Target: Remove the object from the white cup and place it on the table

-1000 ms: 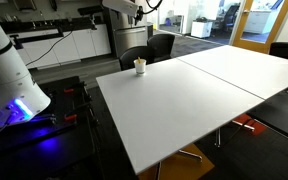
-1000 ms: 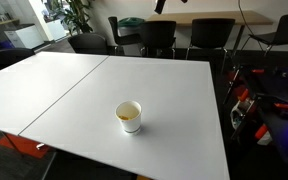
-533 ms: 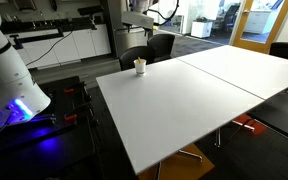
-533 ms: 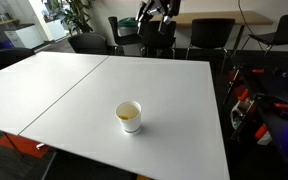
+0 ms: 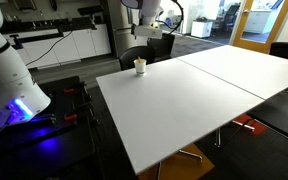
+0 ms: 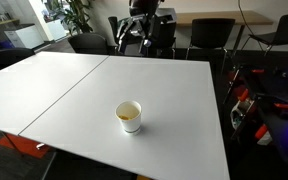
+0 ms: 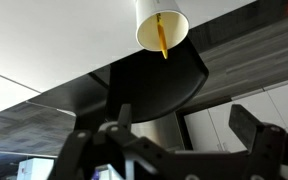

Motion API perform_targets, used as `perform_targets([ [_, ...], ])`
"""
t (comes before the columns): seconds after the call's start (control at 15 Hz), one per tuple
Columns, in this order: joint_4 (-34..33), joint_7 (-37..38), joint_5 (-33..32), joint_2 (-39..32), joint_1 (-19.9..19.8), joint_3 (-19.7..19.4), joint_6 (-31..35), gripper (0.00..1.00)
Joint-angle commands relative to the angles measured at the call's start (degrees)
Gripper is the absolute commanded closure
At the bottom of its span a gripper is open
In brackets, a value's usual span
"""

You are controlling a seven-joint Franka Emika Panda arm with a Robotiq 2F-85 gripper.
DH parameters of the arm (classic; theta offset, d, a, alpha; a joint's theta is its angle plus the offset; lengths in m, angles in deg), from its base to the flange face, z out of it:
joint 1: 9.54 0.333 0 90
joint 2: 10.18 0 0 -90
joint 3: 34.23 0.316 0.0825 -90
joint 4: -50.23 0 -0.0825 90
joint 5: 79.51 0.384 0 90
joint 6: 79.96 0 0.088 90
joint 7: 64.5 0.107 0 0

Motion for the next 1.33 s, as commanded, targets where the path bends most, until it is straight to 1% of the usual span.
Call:
perform_targets([
  [0.0, -4.67, -1.30, -0.18, -5.30, -1.09, 2.03, -0.75, 0.00],
  [0.2, -6.58, 0.18, -2.45, -8.70, -0.77, 2.71, -1.29, 0.00],
  [0.4, -7.73, 2.29, -6.58, -11.65, -0.38, 3.32, -2.01, 0.00],
  [0.47, -7.20, 3.71, -8.22, -11.56, -0.28, 3.26, -2.20, 0.00],
  [0.53, -5.73, 1.38, -6.36, -10.69, -1.22, 4.19, -0.18, 0.00],
  [0.67, -5.92, 2.09, -7.64, -11.62, -1.19, 4.40, -0.14, 0.00],
  [0.93, -6.25, 2.10, -7.75, -11.73, -1.21, 4.42, -0.18, 0.00],
  [1.27, -8.10, 1.79, -10.20, -14.08, 0.10, 4.97, 3.32, 0.00],
])
